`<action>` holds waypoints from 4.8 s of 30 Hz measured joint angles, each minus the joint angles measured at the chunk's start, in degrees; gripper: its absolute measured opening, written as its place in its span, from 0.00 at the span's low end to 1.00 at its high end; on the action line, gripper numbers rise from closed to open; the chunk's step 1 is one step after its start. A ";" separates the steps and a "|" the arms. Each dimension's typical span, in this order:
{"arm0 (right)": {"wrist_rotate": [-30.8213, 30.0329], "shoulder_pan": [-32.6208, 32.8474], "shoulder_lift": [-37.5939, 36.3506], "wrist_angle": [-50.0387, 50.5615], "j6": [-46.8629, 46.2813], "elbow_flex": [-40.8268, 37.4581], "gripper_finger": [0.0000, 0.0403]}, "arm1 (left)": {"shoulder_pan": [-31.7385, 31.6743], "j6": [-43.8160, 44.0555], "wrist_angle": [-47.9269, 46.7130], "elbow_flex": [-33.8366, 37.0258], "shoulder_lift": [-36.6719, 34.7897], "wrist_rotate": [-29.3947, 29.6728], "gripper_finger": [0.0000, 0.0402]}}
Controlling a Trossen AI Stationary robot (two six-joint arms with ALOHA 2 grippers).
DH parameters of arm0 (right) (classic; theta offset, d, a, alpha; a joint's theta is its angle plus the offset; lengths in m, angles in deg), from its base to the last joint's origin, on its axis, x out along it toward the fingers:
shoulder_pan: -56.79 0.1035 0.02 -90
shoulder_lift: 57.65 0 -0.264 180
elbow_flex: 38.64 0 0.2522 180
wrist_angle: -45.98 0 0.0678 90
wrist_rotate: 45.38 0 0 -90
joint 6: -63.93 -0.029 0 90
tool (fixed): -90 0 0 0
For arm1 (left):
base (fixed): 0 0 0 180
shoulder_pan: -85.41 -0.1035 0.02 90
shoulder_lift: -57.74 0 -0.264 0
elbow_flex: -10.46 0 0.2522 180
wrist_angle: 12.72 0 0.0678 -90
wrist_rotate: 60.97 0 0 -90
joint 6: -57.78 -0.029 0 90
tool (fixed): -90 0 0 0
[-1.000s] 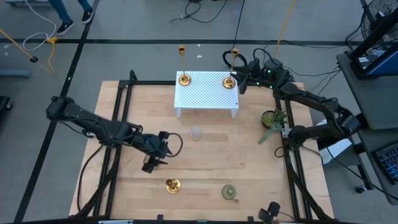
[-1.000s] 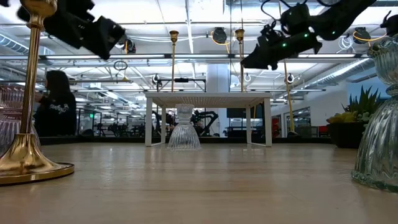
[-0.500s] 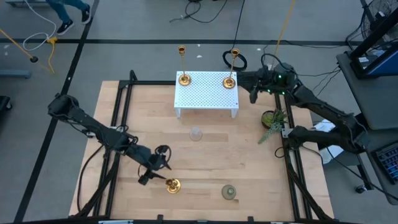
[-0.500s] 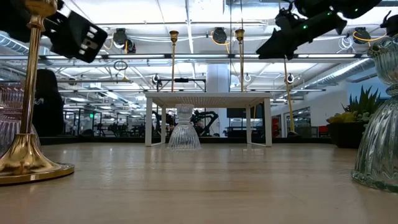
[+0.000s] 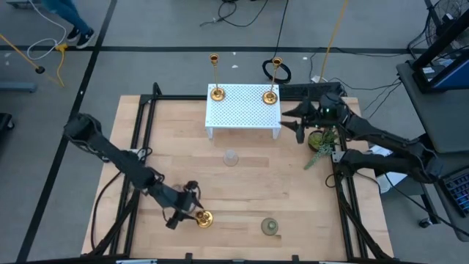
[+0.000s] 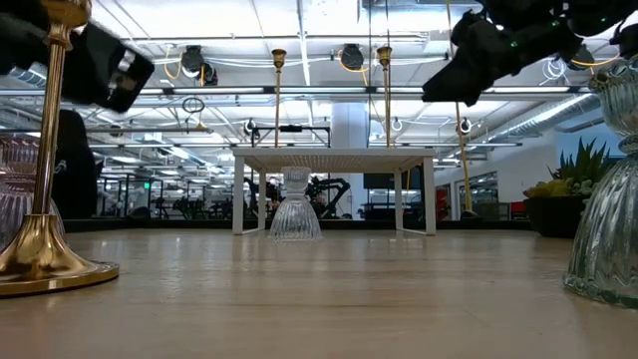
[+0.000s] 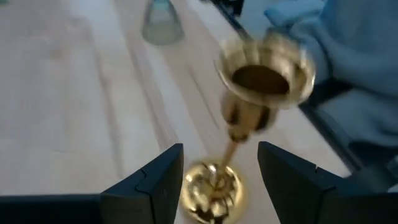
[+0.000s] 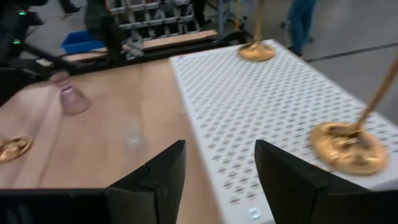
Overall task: Pick & Place candle stick holders
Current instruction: Put the gold candle holder on the shelf aligned with the other gold candle holders
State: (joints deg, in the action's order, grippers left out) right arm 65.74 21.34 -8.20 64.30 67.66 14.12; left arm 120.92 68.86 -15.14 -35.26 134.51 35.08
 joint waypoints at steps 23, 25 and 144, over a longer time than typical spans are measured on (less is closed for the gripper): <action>-0.05 7.99 -1.25 -0.02 -1.97 -2.78 0.45 | 0.80 -1.96 10.15 0.00 9.91 5.35 0.21; -0.05 8.22 -1.25 -0.02 -1.99 -2.78 0.45 | 0.79 -2.62 10.31 0.00 9.91 5.90 0.13; -15.17 36.27 35.93 -49.02 -6.27 -2.73 0.03 | -27.87 -13.49 22.15 -19.37 18.32 6.48 0.07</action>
State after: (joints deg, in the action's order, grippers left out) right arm 50.57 57.61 27.73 15.28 61.39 11.39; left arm 93.05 55.37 7.01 -54.63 152.83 41.55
